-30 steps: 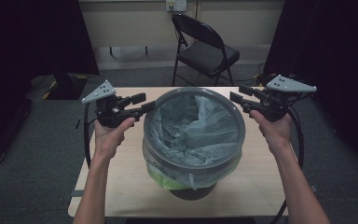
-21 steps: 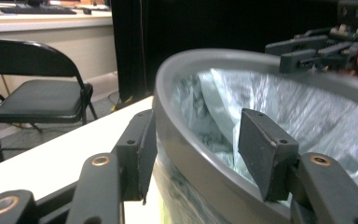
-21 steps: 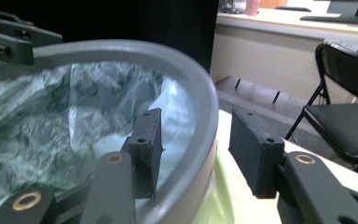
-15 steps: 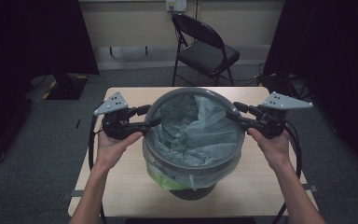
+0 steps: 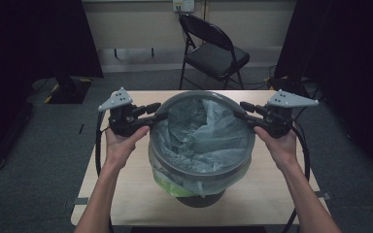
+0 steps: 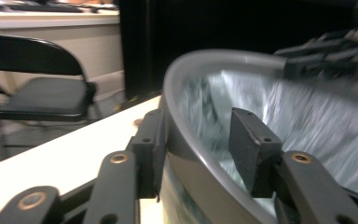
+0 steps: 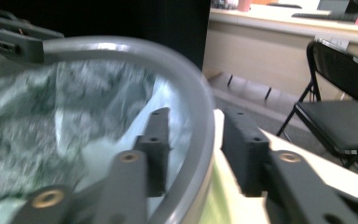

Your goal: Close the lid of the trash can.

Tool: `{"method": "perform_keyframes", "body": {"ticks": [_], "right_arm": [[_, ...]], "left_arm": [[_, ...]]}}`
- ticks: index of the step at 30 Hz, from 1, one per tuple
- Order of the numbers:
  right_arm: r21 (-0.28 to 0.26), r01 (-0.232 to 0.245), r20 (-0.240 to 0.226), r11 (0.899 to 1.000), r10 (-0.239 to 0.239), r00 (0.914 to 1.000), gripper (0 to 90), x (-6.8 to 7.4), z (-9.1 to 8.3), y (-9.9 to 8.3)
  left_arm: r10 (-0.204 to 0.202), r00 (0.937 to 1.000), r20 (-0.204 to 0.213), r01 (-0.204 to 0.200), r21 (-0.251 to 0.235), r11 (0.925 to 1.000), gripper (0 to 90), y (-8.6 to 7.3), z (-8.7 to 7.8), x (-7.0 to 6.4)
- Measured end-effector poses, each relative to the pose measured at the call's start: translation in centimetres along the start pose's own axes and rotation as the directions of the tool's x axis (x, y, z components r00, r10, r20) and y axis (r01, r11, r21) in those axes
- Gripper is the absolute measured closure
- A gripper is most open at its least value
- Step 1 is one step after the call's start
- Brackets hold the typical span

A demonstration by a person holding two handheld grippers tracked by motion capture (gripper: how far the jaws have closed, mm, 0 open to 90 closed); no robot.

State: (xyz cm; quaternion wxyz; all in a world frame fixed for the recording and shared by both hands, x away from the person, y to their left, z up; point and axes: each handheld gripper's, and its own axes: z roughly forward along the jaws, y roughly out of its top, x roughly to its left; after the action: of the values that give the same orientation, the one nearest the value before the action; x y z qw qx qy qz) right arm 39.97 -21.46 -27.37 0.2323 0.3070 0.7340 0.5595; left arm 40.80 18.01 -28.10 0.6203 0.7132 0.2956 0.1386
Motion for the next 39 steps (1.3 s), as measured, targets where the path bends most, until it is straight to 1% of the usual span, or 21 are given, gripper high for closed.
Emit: {"method": "perform_keyframes", "body": {"ticks": [1, 3, 6, 7, 10, 13, 15, 17, 19, 20, 21, 22, 23, 26, 28, 29, 32, 34, 36, 38, 39], "right_arm": [[-0.008, -0.007, -0.011, 1.000, 0.007, 0.9999, 60.0, -0.3, 0.2, 0.3], [-0.003, -0.012, -0.018, 1.000, 0.012, 0.9998, 64.9, -0.8, 0.9, 0.9], [0.022, -0.011, -0.046, 1.000, 0.012, 0.9989, 76.7, -1.2, 1.7, 1.2], [0.026, -0.016, -0.062, 1.000, 0.018, 0.9979, 78.6, -1.2, 1.9, 1.2], [0.033, -0.017, -0.055, 0.999, 0.019, 0.9983, 79.4, -1.0, 1.8, 1.1], [0.039, -0.034, -0.054, 0.999, 0.036, 0.9979, 79.5, -1.0, 1.8, 0.8], [0.044, -0.039, -0.054, 0.998, 0.042, 0.9977, 79.6, -1.0, 1.8, 0.8], [0.045, -0.028, -0.048, 0.999, 0.030, 0.9984, 79.3, -0.9, 1.8, 0.9], [0.034, -0.028, -0.054, 0.999, 0.030, 0.9981, 78.5, -1.0, 1.8, 0.8], [0.024, -0.026, -0.059, 0.999, 0.027, 0.9979, 76.0, -1.0, 1.7, 0.8], [0.015, -0.022, -0.058, 1.000, 0.023, 0.9981, 71.2, -1.1, 1.7, 0.8], [0.000, -0.031, -0.047, 1.000, 0.031, 0.9984, 66.0, -1.3, 1.6, 0.8], [-0.011, -0.045, -0.042, 0.999, 0.045, 0.9981, 65.4, -1.5, 1.4, 0.9], [-0.026, -0.071, -0.020, 0.997, 0.071, 0.9973, 58.7, -2.3, 1.0, 0.9], [-0.036, -0.083, 0.004, 0.996, 0.083, 0.9966, 54.1, -2.8, 0.6, 0.7], [-0.045, -0.089, 0.019, 0.995, 0.090, 0.9958, 51.3, -2.9, 0.4, 0.6], [-0.054, -0.097, 0.066, 0.994, 0.101, 0.9927, 42.5, -3.1, -0.1, 0.1], [-0.052, -0.102, 0.082, 0.993, 0.106, 0.9910, 39.1, -3.2, -0.3, -0.4], [-0.040, -0.100, 0.099, 0.994, 0.103, 0.9897, 36.9, -3.2, -0.6, -1.1], [-0.035, -0.104, 0.117, 0.994, 0.108, 0.9872, 35.1, -3.3, -0.9, -1.8], [-0.034, -0.107, 0.122, 0.994, 0.110, 0.9863, 34.8, -3.4, -1.1, -2.2]], "left_arm": [[0.006, 1.0000, 0.004, -0.006, 0.013, 0.9999, 61.3, 0.2, 0.4, 0.3], [0.008, 1.0000, 0.004, -0.008, 0.039, 0.9992, 64.9, 0.3, 1.1, 0.5], [0.021, 0.9994, -0.029, -0.020, 0.041, 0.9990, 70.2, 0.4, 1.5, 0.3], [0.028, 0.9989, -0.039, -0.026, 0.044, 0.9987, 71.4, 0.4, 1.5, 0.3], [0.036, 0.9980, -0.051, -0.033, 0.066, 0.9973, 72.6, 0.6, 1.5, 0.2], [0.050, 0.9966, -0.065, -0.045, 0.071, 0.9965, 73.6, 0.6, 1.5, 0.0], [0.031, 0.9982, -0.051, -0.028, 0.067, 0.9974, 73.2, 0.6, 1.5, 0.2], [0.013, 0.9991, -0.040, -0.011, 0.060, 0.9981, 72.4, 0.5, 1.5, 0.4], [0.012, 0.9995, -0.031, -0.011, 0.055, 0.9984, 71.3, 0.5, 1.5, 0.5], [0.008, 0.9998, -0.018, -0.007, 0.049, 0.9988, 69.9, 0.5, 1.5, 0.7], [-0.013, 0.9999, -0.009, 0.013, 0.034, 0.9993, 65.2, 0.5, 1.5, 0.9], [-0.025, 0.9996, -0.014, 0.025, 0.023, 0.9994, 56.8, 0.6, 1.3, 1.2], [-0.037, 0.9991, -0.022, 0.037, 0.005, 0.9993, 51.4, 0.6, 1.0, 1.4], [-0.067, 0.9973, -0.030, 0.066, -0.044, 0.9969, 46.7, 0.8, -0.4, 2.3], [-0.057, 0.9965, -0.062, 0.054, -0.051, 0.9972, 43.0, 0.7, -1.2, 2.7], [-0.060, 0.9950, -0.079, 0.056, -0.057, 0.9968, 41.8, 0.6, -1.6, 2.8], [-0.044, 0.9907, -0.129, 0.039, -0.044, 0.9983, 36.5, -0.3, -2.5, 3.1], [-0.032, 0.9877, -0.153, 0.030, -0.019, 0.9994, 33.5, -1.0, -2.9, 3.3], [-0.024, 0.9859, -0.166, 0.025, 0.001, 0.9997, 31.7, -1.8, -3.3, 3.5], [-0.009, 0.9879, -0.155, 0.013, 0.024, 0.9996, 28.4, -2.7, -3.7, 3.7], [-0.007, 0.9868, -0.161, 0.012, 0.031, 0.9994, 28.2, -3.2, -3.9, 3.8]]}}
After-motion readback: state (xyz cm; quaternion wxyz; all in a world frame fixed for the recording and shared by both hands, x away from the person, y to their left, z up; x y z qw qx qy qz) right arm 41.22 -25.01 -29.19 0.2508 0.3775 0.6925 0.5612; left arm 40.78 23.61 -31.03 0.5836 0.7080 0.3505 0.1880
